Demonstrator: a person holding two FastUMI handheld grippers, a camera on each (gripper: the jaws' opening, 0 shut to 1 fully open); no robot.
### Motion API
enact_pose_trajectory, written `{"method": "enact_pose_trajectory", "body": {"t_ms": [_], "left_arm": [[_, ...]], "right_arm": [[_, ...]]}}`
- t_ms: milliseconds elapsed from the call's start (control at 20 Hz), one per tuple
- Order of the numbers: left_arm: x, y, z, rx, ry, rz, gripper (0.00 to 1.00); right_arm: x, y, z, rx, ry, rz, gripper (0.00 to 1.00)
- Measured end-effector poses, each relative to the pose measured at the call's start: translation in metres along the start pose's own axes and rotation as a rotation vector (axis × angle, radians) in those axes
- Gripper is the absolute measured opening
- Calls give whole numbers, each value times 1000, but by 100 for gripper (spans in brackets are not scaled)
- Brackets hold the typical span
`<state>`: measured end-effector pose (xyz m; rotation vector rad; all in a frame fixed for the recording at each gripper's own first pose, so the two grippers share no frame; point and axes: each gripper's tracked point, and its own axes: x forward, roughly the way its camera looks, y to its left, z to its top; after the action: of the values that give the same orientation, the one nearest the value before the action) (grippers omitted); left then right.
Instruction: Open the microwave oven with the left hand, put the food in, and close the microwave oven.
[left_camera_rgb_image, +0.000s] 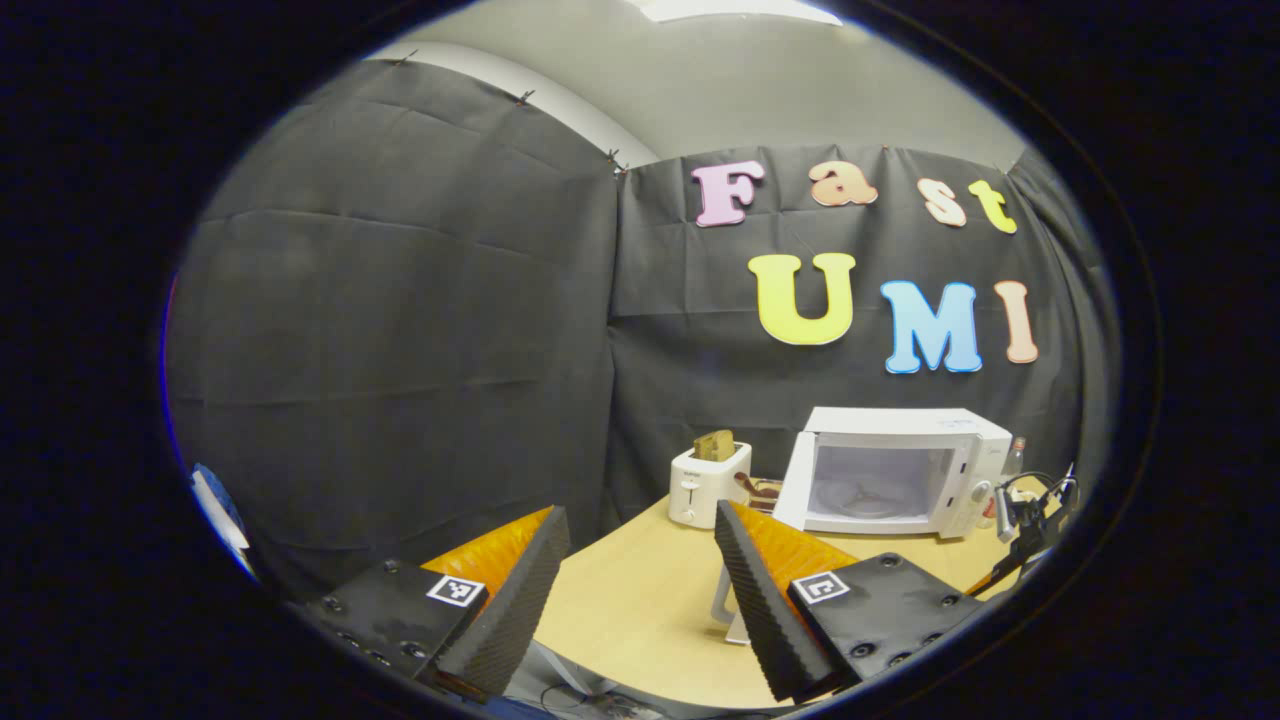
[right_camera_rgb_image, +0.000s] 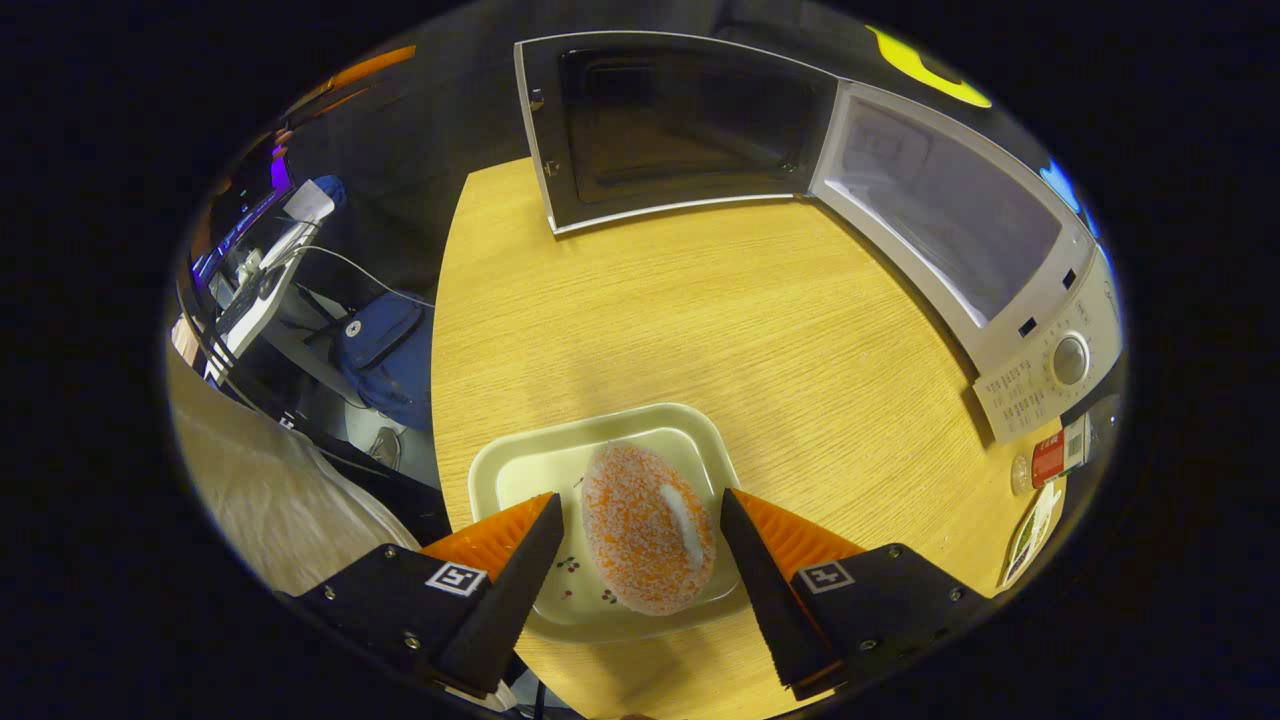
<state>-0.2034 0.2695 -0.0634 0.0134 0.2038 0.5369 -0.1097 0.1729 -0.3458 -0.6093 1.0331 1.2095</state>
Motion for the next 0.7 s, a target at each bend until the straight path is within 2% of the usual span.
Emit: {"method": "enact_pose_trajectory", "body": {"t_ms": [150, 250, 300, 350, 400, 450, 500, 700], "left_arm": [[1, -4, 2, 14, -2, -9, 94], [4, -6, 2, 12, -1, -14, 94], [4, -7, 1, 9, 0, -16, 94], [6, -8, 1, 4, 0, -18, 94], [7, -8, 2, 0, -1, -20, 94], [8, -9, 3, -2, -1, -23, 94], [8, -9, 2, -2, -3, -24, 94], [13, -11, 2, -6, -3, -33, 94]], "right_arm": [[6, 1, -6, -19, 39, -9, 96], [8, -4, -8, -32, 49, -29, 88], [8, -2, -8, -31, 52, -33, 80], [7, -3, -8, -38, 57, -41, 80], [7, -5, -6, -53, 47, -58, 73], [4, -9, 1, -66, 15, -96, 73], [-1, -8, 8, -65, -6, -104, 65], [-21, -18, 47, -73, -111, -168, 65]]}}
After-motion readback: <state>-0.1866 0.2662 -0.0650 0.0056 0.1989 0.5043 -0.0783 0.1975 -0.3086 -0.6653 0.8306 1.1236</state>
